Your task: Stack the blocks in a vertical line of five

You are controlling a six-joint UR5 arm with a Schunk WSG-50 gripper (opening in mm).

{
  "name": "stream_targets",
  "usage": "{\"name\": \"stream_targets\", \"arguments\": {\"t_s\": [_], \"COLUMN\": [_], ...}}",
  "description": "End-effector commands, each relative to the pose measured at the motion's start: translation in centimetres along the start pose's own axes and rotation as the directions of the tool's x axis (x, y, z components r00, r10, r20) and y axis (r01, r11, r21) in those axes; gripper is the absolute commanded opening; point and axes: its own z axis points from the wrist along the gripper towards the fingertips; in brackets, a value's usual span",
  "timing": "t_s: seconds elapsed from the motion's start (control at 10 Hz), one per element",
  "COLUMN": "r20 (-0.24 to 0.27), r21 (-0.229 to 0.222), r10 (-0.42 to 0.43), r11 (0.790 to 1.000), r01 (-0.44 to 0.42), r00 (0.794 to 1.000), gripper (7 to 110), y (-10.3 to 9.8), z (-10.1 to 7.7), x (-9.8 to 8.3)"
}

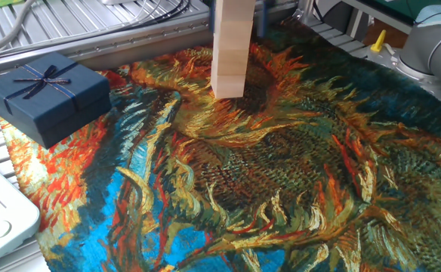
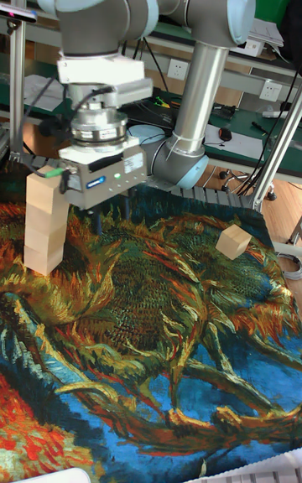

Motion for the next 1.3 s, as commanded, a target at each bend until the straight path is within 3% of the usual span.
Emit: {"name": "stream_targets", "arguments": {"t_s": [0.0,0.1,0.2,0.4,0.7,1.0,1.2], "r20": [-0.083,-0.201,-0.259,-0.201,-0.169,-0.226,-0.226], "r21": [0.069,0.155,0.173,0.113,0.110,0.053,0.026], "r10": [0.006,-0.030,-0.089,-0.082,-0.134,-0.185,-0.163], "r11": [0.998,0.986,0.975,0.988,0.982,0.978,0.984], "r01": [-0.001,0.062,0.137,0.107,0.154,0.202,0.173], "r00": [0.997,0.979,0.962,0.976,0.977,0.956,0.960], "gripper": [66,66,66,66,66,66,66], "y": [-0.2,-2.6,-3.6,-1.8,-1.9,-0.9,-0.1], "z": [0.3,-0.4,-0.8,-0.2,-0.1,-0.2,-0.2], "x": [1.9,4.6,5.7,4.5,3.5,5.1,5.2]}}
